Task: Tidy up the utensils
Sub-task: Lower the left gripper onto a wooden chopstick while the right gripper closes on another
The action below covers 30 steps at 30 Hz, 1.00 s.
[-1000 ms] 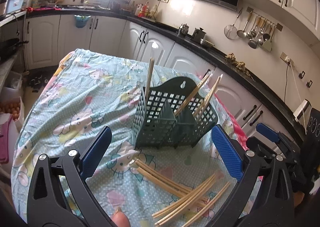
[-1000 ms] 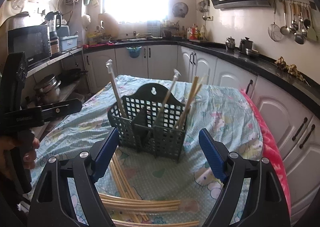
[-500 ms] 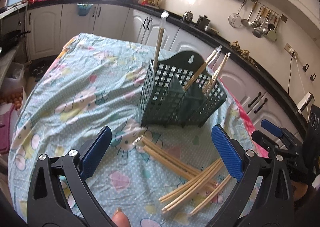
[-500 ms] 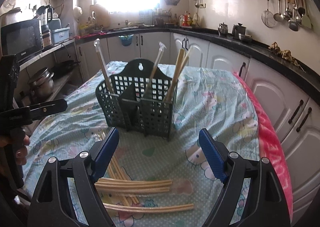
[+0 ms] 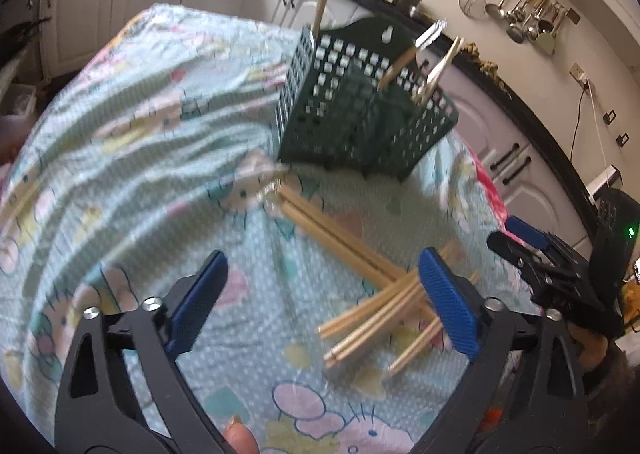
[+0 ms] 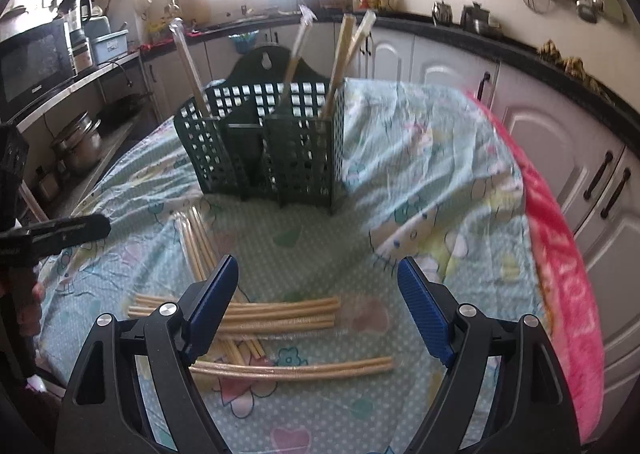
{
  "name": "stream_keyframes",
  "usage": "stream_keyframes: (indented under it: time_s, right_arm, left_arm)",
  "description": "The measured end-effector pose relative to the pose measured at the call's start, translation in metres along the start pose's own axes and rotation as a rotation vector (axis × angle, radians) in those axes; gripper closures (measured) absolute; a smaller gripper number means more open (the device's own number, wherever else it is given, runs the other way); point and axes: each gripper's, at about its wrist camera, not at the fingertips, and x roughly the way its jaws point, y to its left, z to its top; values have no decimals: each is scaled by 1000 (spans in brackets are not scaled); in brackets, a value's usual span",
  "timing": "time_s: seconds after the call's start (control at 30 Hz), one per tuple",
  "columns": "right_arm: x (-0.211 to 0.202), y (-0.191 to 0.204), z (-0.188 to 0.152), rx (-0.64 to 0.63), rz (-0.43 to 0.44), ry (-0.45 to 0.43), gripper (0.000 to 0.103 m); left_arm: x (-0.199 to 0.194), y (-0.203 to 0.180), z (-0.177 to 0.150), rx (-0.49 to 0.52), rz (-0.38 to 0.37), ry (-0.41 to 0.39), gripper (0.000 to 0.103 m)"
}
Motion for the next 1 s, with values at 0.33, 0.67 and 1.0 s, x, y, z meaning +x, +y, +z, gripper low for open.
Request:
stream_keyframes:
  time_s: [0.33, 0.67, 1.0]
  right_arm:
    - [31, -16, -9, 102, 47, 111, 32]
    - [63, -43, -20, 285, 115, 225, 46]
    - [66, -49, -16, 306, 140, 210, 93]
  left_arm:
    - [19, 22, -23, -97, -48, 125, 49]
    - [26, 36, -25, -180, -121, 192, 68]
    - [33, 30, -30, -174, -148, 243, 79]
